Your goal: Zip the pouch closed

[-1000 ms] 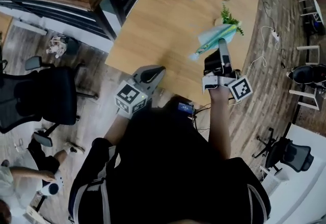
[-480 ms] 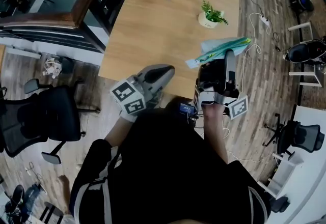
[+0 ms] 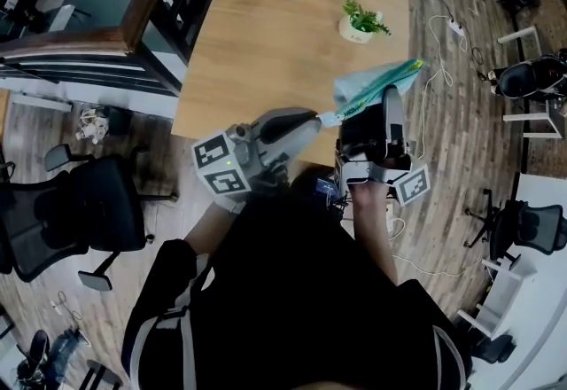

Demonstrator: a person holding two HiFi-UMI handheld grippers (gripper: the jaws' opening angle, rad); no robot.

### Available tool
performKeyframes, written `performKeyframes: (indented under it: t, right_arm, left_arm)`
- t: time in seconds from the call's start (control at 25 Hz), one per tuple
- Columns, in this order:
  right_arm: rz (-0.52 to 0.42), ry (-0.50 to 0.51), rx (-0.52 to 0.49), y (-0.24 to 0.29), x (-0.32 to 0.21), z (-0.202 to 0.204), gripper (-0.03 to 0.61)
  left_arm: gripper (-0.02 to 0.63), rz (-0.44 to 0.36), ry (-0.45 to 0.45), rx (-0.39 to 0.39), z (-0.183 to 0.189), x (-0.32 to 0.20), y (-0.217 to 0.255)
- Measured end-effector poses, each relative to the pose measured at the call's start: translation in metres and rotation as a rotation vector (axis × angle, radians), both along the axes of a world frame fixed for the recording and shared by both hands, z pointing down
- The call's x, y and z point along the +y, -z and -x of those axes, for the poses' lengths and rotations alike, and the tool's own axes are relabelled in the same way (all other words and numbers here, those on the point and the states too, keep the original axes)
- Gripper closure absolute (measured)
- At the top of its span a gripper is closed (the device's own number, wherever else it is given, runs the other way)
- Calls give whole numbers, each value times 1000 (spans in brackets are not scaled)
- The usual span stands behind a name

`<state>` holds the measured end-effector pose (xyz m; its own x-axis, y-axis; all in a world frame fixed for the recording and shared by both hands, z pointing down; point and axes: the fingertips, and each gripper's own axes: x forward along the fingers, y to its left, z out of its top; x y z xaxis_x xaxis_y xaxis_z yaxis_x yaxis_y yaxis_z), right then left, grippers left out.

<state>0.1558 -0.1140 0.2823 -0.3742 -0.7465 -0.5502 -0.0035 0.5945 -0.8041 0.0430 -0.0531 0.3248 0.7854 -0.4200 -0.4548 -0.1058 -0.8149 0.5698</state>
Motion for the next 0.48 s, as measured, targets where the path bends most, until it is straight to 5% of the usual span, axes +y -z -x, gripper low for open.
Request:
performKeyframes:
  t: [0.16,0.48]
  right_arm:
    - [16,-8,10,-7,2,-3,557]
    - [20,-4,11,-9,6,-2,558]
  left_arm:
    - [609,-14,-23,32,0,10,7]
    - [508,-60,-77,63,-5,23,18]
